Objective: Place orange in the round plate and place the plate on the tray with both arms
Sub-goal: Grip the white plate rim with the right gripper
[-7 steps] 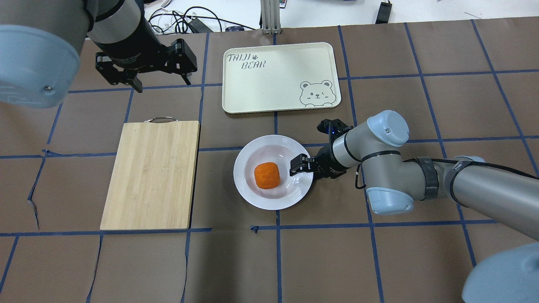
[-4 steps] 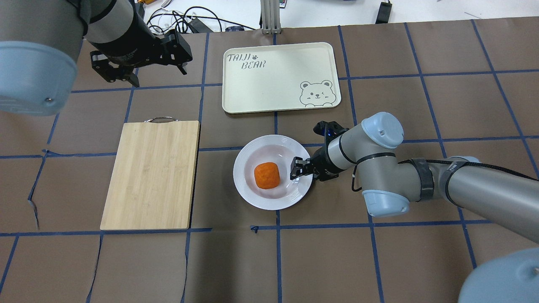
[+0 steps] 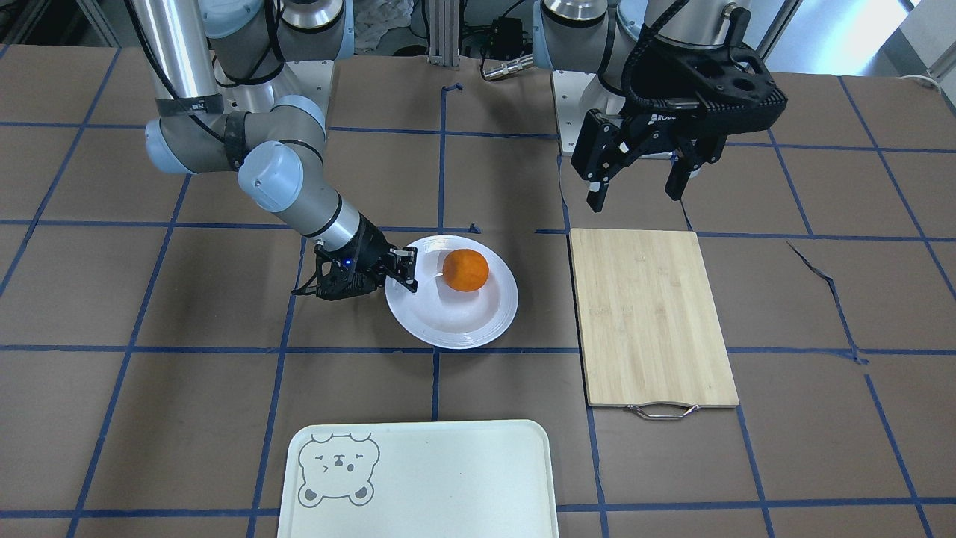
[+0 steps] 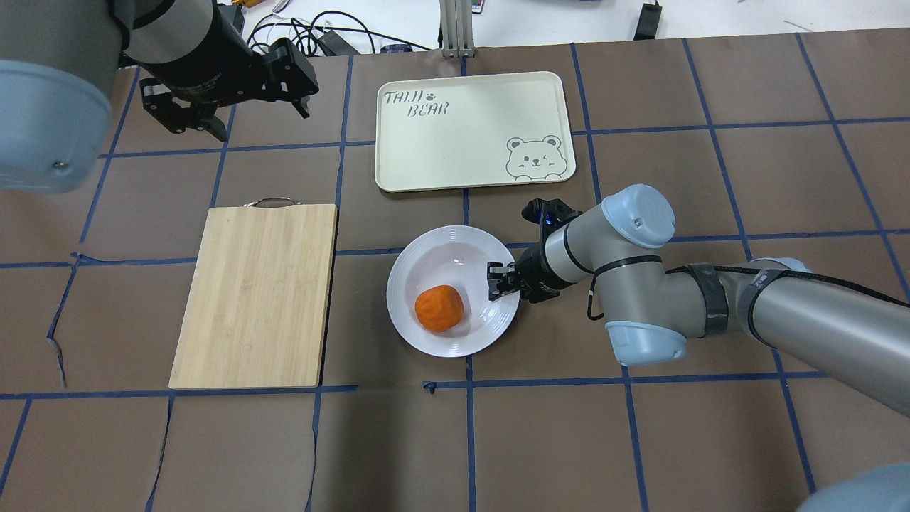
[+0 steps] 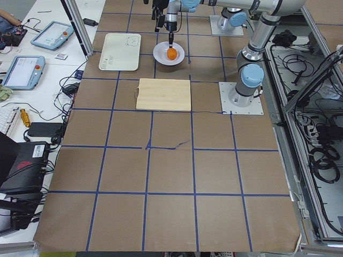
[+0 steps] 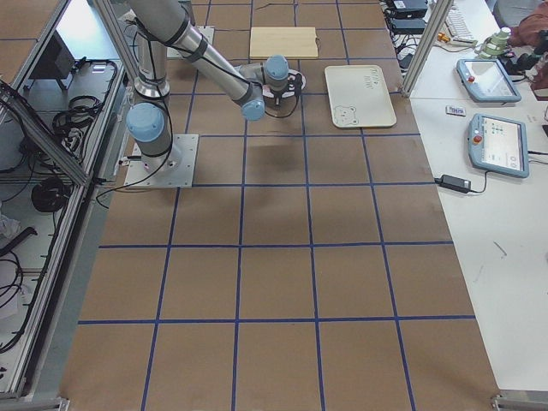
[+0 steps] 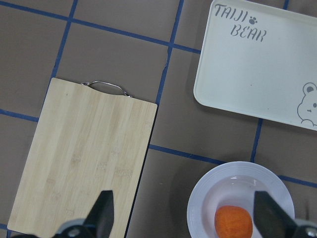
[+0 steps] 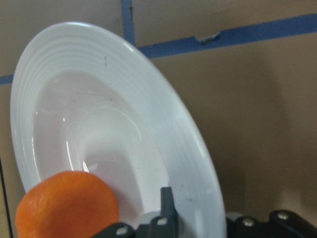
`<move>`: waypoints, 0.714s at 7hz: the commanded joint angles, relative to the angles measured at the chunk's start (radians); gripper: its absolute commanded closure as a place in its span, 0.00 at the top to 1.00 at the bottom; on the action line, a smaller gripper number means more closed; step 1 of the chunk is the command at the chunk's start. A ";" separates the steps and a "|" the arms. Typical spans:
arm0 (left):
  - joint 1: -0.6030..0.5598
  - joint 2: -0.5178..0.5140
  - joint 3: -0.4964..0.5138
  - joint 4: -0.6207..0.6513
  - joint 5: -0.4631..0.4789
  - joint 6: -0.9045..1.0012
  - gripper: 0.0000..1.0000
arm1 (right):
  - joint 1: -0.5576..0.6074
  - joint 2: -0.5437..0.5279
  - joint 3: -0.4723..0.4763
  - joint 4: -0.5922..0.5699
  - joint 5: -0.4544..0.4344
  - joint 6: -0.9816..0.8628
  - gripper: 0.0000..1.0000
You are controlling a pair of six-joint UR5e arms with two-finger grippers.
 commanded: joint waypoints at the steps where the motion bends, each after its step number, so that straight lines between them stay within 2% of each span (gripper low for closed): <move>1: 0.000 -0.003 -0.005 -0.001 0.004 0.000 1.00 | 0.011 -0.040 -0.006 0.013 0.013 0.054 0.00; 3: 0.000 -0.003 -0.002 -0.001 -0.002 -0.002 1.00 | -0.003 -0.037 -0.018 0.007 0.068 0.142 0.00; 4: 0.000 -0.002 0.001 0.001 0.001 -0.002 1.00 | -0.012 -0.019 -0.082 0.008 0.082 0.186 0.00; 5: 0.000 0.000 0.001 0.001 0.003 -0.002 1.00 | -0.030 0.010 -0.173 0.065 0.082 0.195 0.00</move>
